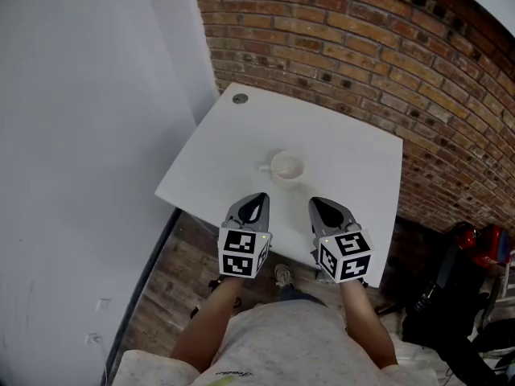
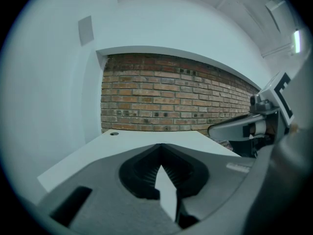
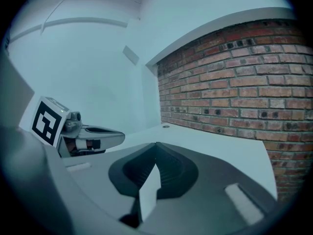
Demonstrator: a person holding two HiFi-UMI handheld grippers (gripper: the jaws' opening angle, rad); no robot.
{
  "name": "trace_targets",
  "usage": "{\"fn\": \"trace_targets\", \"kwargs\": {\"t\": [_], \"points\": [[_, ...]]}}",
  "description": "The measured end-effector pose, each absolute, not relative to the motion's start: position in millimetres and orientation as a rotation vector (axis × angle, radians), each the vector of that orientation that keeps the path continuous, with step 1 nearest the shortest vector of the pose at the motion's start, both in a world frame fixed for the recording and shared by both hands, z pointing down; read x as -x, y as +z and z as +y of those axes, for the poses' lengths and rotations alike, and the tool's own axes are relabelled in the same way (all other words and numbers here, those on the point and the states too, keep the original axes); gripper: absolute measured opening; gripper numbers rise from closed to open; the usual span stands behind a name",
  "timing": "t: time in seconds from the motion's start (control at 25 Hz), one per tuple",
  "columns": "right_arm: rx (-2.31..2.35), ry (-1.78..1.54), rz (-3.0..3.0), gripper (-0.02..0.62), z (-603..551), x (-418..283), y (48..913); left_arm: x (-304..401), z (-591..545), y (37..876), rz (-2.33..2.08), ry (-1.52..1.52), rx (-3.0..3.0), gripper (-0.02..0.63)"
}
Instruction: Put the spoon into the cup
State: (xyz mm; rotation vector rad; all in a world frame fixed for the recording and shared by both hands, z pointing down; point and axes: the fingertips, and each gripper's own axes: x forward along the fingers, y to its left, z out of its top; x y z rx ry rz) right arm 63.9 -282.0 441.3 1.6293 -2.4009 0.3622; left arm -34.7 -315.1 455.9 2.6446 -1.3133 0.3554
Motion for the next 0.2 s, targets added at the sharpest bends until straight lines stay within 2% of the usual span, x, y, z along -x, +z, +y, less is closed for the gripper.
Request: {"fn": "trace_targets", "kwargs": {"t": [0.2], "points": [[-1.627, 0.359, -2.400, 0.005, -278.6, -64.3, 442.1, 31.2, -312.2, 456.2, -1.307, 0.356, -2.650, -0.005]]}}
